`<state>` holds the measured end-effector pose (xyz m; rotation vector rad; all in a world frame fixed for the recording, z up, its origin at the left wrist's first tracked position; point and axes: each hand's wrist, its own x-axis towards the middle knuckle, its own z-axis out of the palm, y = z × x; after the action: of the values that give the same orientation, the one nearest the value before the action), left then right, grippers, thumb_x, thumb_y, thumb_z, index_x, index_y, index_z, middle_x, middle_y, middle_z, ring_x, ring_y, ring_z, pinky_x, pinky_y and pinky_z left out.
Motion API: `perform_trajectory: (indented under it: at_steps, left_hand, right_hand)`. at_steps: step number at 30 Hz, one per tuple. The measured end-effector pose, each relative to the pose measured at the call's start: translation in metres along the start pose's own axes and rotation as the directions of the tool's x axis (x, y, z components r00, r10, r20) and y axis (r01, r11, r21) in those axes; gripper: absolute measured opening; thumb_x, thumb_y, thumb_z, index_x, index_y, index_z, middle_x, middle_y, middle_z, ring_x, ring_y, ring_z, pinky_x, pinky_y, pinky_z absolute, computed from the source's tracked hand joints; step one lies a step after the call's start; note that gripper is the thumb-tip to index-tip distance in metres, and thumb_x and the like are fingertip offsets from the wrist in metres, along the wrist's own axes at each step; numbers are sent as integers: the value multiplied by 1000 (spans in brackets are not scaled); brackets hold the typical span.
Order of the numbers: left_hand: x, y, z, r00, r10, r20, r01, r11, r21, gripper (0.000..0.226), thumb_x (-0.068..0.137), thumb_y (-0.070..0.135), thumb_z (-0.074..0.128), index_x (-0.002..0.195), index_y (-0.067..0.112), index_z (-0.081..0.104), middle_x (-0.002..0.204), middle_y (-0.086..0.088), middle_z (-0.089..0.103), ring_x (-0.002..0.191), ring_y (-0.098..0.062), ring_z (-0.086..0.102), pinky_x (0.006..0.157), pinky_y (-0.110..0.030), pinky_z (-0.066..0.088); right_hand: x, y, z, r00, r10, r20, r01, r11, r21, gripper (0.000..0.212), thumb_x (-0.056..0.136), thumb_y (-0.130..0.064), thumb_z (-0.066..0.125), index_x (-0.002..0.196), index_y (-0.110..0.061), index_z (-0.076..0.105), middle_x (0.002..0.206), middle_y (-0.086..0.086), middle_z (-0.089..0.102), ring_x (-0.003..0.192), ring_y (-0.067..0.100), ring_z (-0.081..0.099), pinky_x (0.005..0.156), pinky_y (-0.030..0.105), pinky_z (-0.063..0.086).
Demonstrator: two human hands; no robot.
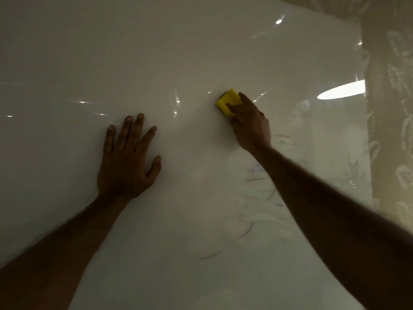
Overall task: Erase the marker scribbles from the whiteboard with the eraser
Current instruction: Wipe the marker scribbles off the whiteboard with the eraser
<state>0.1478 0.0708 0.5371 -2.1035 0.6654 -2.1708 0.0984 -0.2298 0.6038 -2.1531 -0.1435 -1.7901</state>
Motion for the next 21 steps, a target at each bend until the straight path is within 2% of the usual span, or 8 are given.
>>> perform_trajectory:
  at_steps: [3,6,10,13,15,17,19,21]
  left_hand:
    - [-1,1,0,1000,5,-12,-5,1000,10,68,99,44,44,159,12,42,171,-17,26,158,-37,25,128,-57,12]
    - [-1,1,-1,1000,-7,7,7,1000,10,70,98,44,44,160,13,39,172,-16,24,158,-37,24,129,-55,9]
    - [0,-1,0,1000,-5,31,4,1000,12,71,98,45,43,160,13,38,172,-16,24,158,-38,23,128,-54,6]
    - [-1,0,-1,1000,-6,25,5,1000,14,70,98,44,44,160,13,39,172,-17,25,158,-38,24,128,-55,8]
    - [-1,1,-1,999,-1,32,1,1000,11,70,98,44,44,160,13,38,172,-16,24,158,-38,23,128,-55,8]
    - [-1,0,-1,999,-4,44,3,1000,12,70,98,45,43,161,13,36,173,-16,22,159,-38,22,129,-52,3]
    - [-1,0,-2,999,-15,49,14,1000,6,70,99,45,42,161,14,36,173,-16,21,159,-38,20,129,-50,0]
    - [-1,0,-2,998,-18,59,19,1000,-4,70,99,44,42,161,14,36,173,-16,20,160,-37,19,128,-52,1]
  right_hand:
    - [-75,-17,28,987,-106,-120,112,993,48,43,90,-20,63,131,-28,56,150,5,43,135,25,42,107,46,41]
    - [-193,-29,55,962,-274,11,272,958,93,33,93,-20,60,126,-27,61,153,5,37,145,23,30,113,50,31]
    - [-309,-15,65,806,-541,239,527,840,125,32,89,-19,64,117,-33,64,152,1,40,145,22,28,107,47,37]
    - [-319,9,58,690,-647,326,654,749,103,25,94,-20,57,115,-32,64,150,0,43,146,22,26,108,48,35]
    - [-294,26,50,719,-624,306,642,765,53,28,96,-19,50,119,-29,63,151,1,41,145,22,27,108,50,33]
    - [-251,42,41,813,-540,217,563,825,-56,34,93,-15,54,123,-29,62,151,5,40,143,24,30,106,52,36]
    - [-198,52,24,938,-335,84,343,931,-122,38,90,-15,64,124,-32,64,149,11,43,139,32,37,103,51,42]
    - [-150,55,7,997,-71,-15,69,990,-126,36,89,-21,68,122,-35,65,144,11,47,131,34,43,88,46,52]
